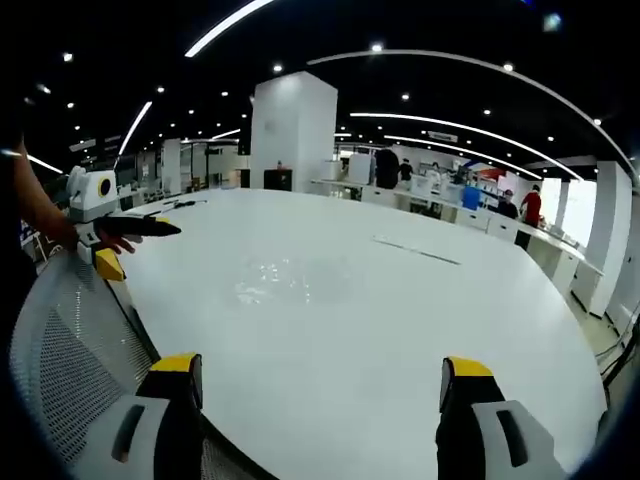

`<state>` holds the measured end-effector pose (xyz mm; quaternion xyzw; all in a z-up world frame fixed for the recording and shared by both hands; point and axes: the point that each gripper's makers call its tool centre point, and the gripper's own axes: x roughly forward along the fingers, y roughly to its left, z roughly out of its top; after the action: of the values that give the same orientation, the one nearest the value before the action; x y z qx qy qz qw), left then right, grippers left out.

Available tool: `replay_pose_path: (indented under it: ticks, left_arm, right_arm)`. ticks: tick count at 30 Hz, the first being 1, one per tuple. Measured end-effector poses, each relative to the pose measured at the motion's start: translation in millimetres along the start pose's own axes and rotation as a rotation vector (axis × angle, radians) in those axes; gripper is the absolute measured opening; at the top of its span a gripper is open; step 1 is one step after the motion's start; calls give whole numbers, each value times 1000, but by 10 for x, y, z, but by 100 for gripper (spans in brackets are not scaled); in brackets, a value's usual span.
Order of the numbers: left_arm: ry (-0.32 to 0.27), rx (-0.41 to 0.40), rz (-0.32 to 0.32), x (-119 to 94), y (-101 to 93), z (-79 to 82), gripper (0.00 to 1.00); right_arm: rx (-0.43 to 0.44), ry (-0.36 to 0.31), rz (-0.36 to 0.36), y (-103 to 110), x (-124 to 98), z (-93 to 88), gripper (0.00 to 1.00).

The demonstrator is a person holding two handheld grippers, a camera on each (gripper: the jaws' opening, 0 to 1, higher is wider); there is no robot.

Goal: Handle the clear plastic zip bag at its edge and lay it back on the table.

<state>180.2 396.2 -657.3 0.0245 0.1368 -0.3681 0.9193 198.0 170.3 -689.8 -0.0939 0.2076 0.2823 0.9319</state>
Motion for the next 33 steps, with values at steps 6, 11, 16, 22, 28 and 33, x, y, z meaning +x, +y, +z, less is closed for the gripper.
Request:
replay_pose_path:
  ticks: [6,11,16,22,28,33]
  left_arm:
    - [6,-6,-1,-3,-4,-23,98]
    - [17,-4,-6,-2,-15,-43,98]
    - [24,-5,-5,0,-9,-52,97]
    - [33,-12,-4,3,-14,-62,97]
    - [40,-13,-4,-2,-12,-76,97]
    - [43,-10,-5,-5,5,-104,96]
  right_arm:
    - [-1,-3,-4,-13,1,-3,100]
    - [-16,-5,-7,-14,3,3,100]
    - [-20,-12,-14,-17,-4,21,100]
    - [-23,-14,-10,-11,-3,24,100]
    - [-22,-14,-7,-9,1,18,100]
    - [-23,-16,-8,-11,-1,21,100]
